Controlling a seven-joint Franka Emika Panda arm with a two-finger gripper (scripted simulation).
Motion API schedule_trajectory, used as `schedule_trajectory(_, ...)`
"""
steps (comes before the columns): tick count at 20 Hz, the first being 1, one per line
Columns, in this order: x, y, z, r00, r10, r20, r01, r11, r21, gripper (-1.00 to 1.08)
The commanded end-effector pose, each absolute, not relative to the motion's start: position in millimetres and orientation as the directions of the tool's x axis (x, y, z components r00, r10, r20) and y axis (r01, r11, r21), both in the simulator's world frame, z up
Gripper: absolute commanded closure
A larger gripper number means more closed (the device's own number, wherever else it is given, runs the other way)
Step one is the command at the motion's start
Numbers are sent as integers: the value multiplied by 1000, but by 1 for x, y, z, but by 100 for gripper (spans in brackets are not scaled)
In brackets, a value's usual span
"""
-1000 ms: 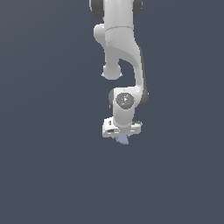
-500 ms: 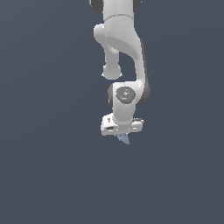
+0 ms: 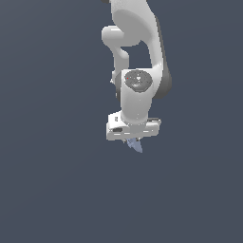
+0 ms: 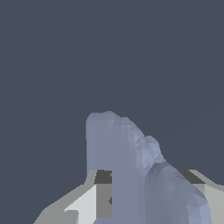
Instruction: Pick up the object and move it to a goal position.
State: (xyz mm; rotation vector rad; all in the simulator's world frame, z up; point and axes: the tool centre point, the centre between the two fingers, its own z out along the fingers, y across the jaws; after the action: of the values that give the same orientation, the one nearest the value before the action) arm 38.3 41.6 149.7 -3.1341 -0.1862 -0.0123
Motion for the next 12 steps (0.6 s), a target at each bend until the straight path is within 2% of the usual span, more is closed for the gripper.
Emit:
schedule_trajectory(1, 44, 40, 177, 993, 118, 7, 118, -993, -1, 108)
schedule_trajectory(12, 70, 34, 284, 993, 116, 2, 116, -993, -1, 108)
